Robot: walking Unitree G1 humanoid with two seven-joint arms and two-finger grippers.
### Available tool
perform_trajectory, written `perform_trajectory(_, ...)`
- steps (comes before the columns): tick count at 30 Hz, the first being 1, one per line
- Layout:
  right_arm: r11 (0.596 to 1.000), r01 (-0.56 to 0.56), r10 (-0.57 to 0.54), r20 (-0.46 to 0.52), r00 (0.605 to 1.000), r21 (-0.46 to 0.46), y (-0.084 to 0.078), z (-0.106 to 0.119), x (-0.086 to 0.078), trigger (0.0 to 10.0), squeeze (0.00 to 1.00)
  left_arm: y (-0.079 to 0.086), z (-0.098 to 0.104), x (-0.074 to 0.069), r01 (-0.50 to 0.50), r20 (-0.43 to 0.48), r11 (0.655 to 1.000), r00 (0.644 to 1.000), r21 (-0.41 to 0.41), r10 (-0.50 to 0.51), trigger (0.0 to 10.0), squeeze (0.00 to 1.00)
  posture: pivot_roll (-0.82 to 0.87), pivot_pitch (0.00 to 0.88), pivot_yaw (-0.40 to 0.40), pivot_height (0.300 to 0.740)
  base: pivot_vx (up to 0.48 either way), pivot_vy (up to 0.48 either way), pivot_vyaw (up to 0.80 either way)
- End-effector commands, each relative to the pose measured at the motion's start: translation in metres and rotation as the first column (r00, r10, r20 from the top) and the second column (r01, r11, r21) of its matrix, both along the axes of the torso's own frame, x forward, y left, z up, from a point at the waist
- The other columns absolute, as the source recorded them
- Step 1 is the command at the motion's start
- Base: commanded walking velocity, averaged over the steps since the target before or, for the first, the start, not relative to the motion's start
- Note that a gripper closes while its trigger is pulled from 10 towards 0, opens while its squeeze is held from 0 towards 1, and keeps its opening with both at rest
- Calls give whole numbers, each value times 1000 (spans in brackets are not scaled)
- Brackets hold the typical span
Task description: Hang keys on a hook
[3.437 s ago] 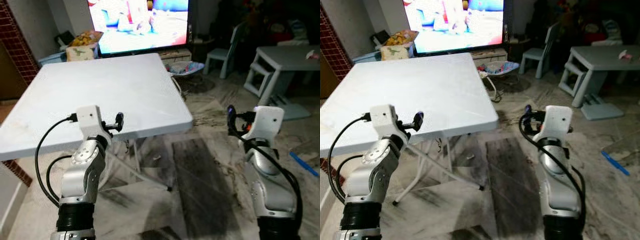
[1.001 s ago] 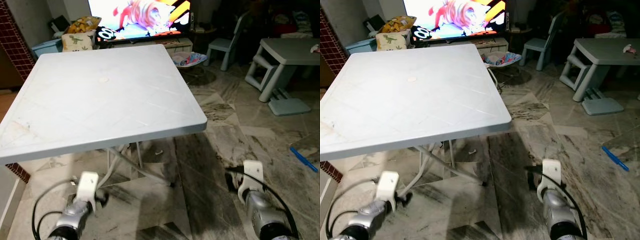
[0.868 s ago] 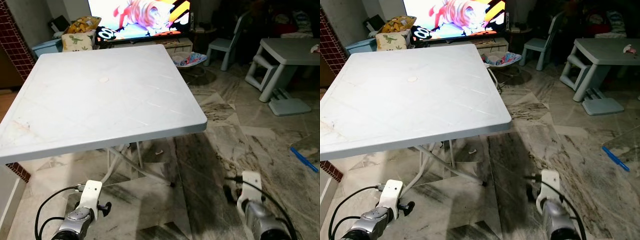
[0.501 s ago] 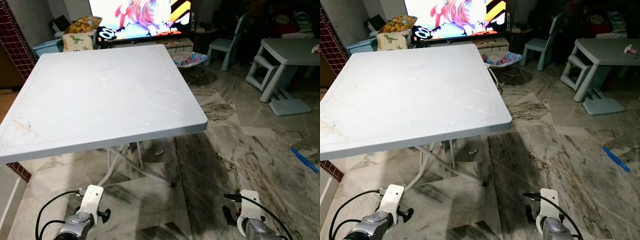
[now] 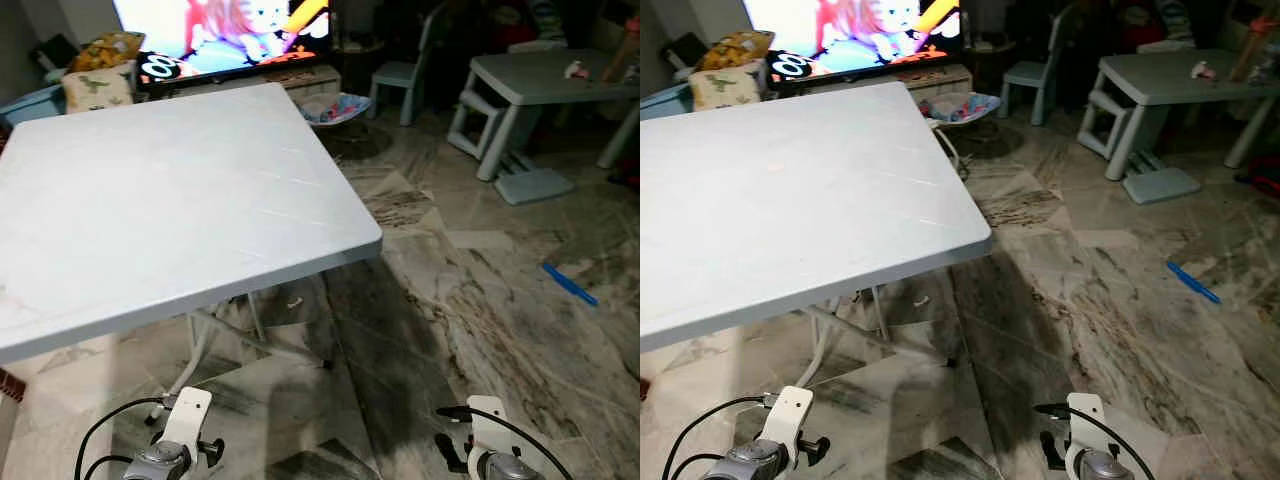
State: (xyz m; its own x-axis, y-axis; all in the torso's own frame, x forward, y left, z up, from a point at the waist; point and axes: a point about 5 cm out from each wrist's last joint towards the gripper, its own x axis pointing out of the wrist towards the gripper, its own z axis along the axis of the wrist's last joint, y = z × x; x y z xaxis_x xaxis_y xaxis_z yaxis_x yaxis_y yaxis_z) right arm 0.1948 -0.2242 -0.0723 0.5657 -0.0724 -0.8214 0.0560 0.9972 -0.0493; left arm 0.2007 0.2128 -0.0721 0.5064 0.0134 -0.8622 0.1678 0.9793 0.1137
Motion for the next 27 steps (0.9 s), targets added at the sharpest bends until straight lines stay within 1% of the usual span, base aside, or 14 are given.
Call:
perform_trajectory(1,1000,-18,18,-13,1000,-1,1,0,0,10000,0,5,-2,-5,-21,-20,1000,1000,-3,21,10000,0,-40,0,51,740,0,0,-763)
perform_trajectory(6,1000,-27,27,-13,1000,-3,1,-1,-1,10000,0,5,-2,-6,-16,-27,1000,1000,7,16,10000,0,-39,0,50,740,0,0,-746)
perform_trajectory(10,999,-37,37,-14,999,-7,1,-2,-3,10000,0,5,-3,-6,-4,-37,1000,999,20,5,10000,0,-39,0,49,740,0,0,-536)
perform_trajectory(18,999,-48,48,-14,999,-9,1,-2,-3,10000,0,5,-3,-7,-7,-44,1000,999,21,7,10000,0,-39,0,48,740,0,0,0)
perform_trajectory(22,999,-53,53,-15,998,-11,1,-2,-3,10000,0,5,-3,-6,2,-45,1000,999,27,-1,10000,0,-39,0,48,740,0,263,0)
perform_trajectory(27,998,-67,66,-19,998,-18,2,-2,-4,10000,0,5,-2,-6,10,-44,999,999,31,-9,10000,0,-38,0,48,740,0,391,0)
